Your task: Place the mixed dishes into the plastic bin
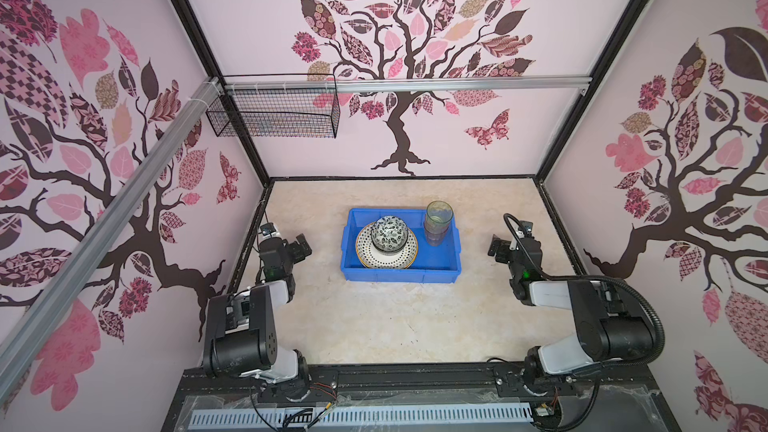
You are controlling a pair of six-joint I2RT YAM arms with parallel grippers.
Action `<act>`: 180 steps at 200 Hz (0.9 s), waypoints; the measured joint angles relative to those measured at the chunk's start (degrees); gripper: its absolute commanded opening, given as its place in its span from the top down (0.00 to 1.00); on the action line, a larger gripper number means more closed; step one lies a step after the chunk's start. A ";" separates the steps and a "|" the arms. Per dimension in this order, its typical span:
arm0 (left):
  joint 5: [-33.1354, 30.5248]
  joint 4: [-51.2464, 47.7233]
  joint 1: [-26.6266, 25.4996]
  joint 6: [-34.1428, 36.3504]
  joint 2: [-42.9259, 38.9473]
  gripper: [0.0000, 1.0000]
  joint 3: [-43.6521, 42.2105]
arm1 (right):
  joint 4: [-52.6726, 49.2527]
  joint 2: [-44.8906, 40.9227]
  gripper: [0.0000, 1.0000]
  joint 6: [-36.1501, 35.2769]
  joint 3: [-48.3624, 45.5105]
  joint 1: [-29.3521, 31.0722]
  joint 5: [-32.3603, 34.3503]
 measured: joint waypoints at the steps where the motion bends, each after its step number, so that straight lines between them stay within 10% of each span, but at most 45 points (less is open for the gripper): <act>1: 0.02 0.09 -0.02 0.04 0.00 0.02 -0.04 | 0.20 0.02 0.00 -0.02 -0.13 0.00 -0.07; 60: 0.63 15.82 -8.74 7.82 4.17 0.02 -6.14 | 13.11 2.14 0.00 -1.70 -5.18 0.02 -2.03; 180: -2.71 16.39 -8.83 9.38 5.27 0.02 -6.05 | 15.45 2.14 0.00 -1.92 -5.16 0.02 -2.19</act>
